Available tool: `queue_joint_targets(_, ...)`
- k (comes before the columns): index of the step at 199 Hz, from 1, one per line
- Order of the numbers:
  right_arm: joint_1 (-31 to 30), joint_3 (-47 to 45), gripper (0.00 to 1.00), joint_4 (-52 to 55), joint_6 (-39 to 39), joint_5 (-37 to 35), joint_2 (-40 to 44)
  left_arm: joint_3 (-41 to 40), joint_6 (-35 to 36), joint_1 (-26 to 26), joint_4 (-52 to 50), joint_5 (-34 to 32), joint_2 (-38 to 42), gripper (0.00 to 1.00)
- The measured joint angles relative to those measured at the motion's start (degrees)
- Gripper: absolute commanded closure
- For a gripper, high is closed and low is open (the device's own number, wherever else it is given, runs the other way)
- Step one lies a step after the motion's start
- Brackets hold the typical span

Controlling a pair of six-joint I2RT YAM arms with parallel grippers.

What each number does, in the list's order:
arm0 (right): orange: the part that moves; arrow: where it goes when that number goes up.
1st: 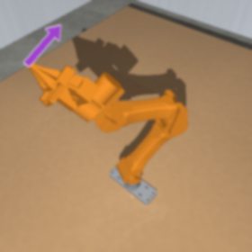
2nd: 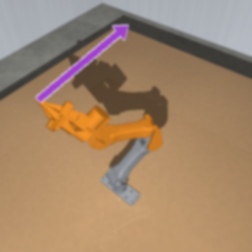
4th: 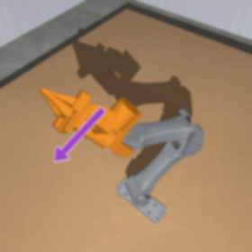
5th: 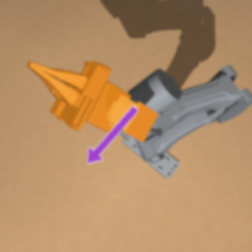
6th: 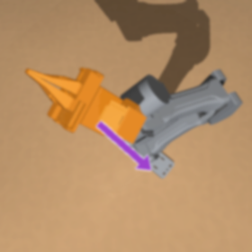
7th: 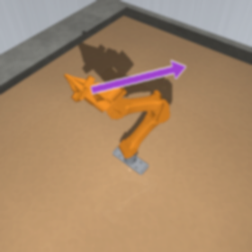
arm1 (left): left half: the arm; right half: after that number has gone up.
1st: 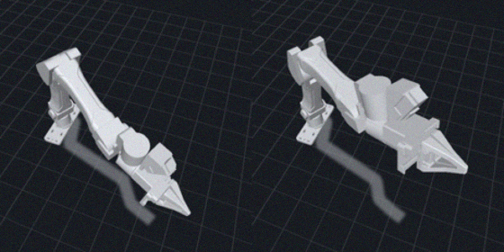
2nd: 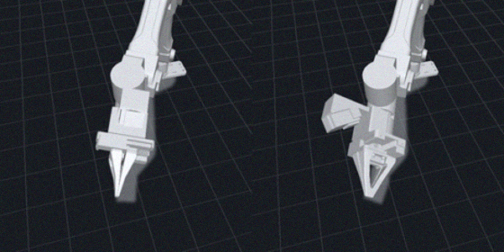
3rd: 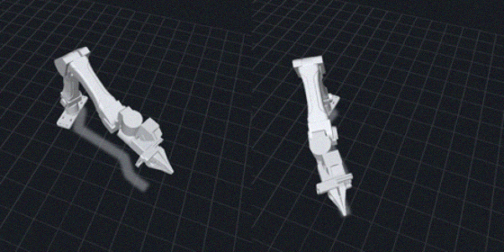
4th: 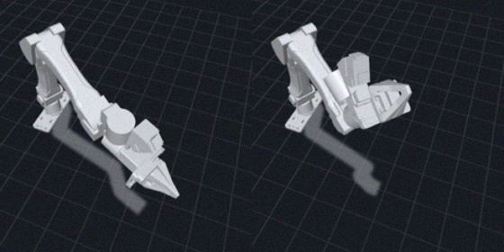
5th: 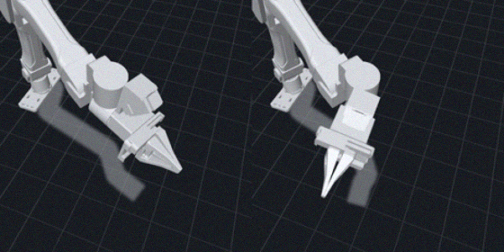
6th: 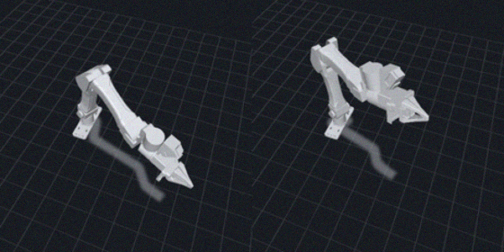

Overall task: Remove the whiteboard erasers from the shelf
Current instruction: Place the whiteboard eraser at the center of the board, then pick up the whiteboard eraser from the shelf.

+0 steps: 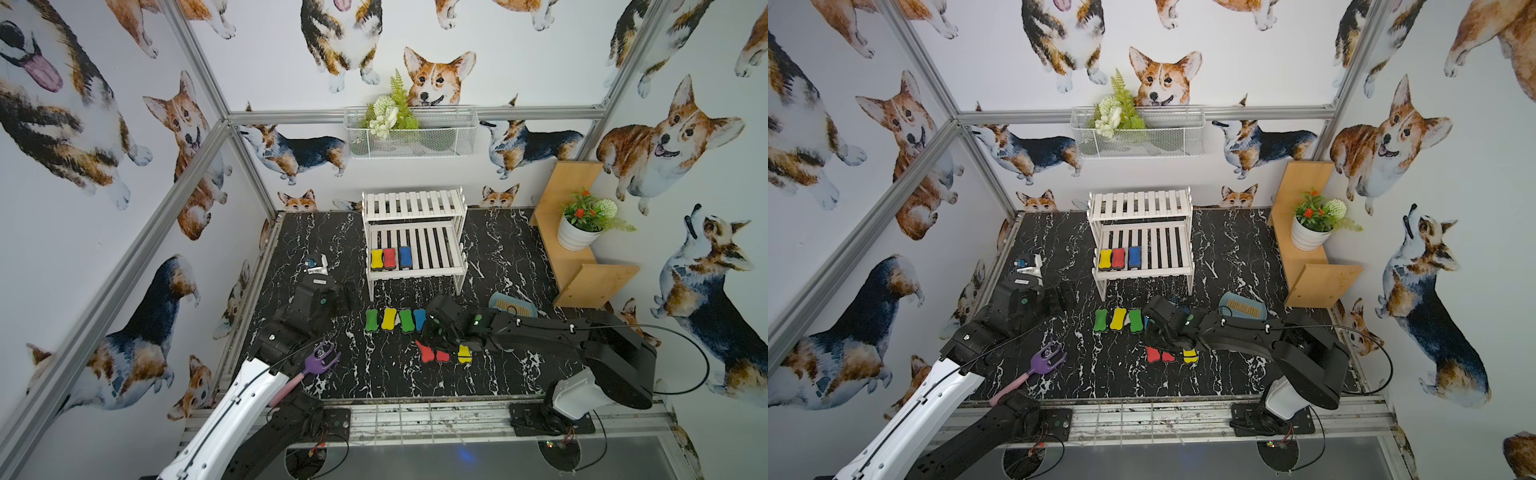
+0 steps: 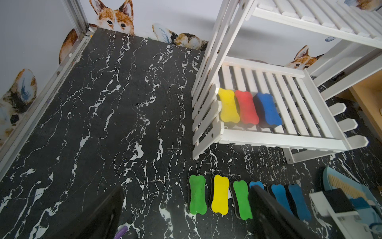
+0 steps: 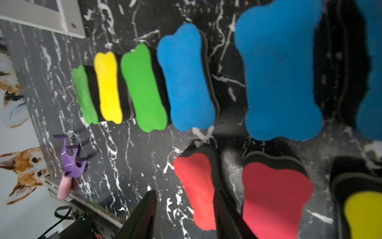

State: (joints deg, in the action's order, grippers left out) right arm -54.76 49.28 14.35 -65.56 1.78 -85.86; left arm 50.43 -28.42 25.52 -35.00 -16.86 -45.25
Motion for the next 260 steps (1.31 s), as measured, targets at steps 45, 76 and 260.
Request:
queue_joint_targets(45, 0.31, 3.65, 0.51, 0.5, 7.69, -5.44, 8.37, -0.13, 0.39, -0.02, 1.31, 5.99, -1.73, 0.01)
queue_joint_targets(76, 1.77, 0.31, 0.56, 1.57, 11.91, -12.9, 18.38, -1.2, -0.63, 0.5, 4.46, 12.74, -4.28, 0.04)
queue_joint_targets(260, 7.89, -9.9, 0.46, 7.65, 15.87, -22.75, 38.84, 33.73, 3.39, 13.42, 8.07, 0.68, -51.43, 0.3)
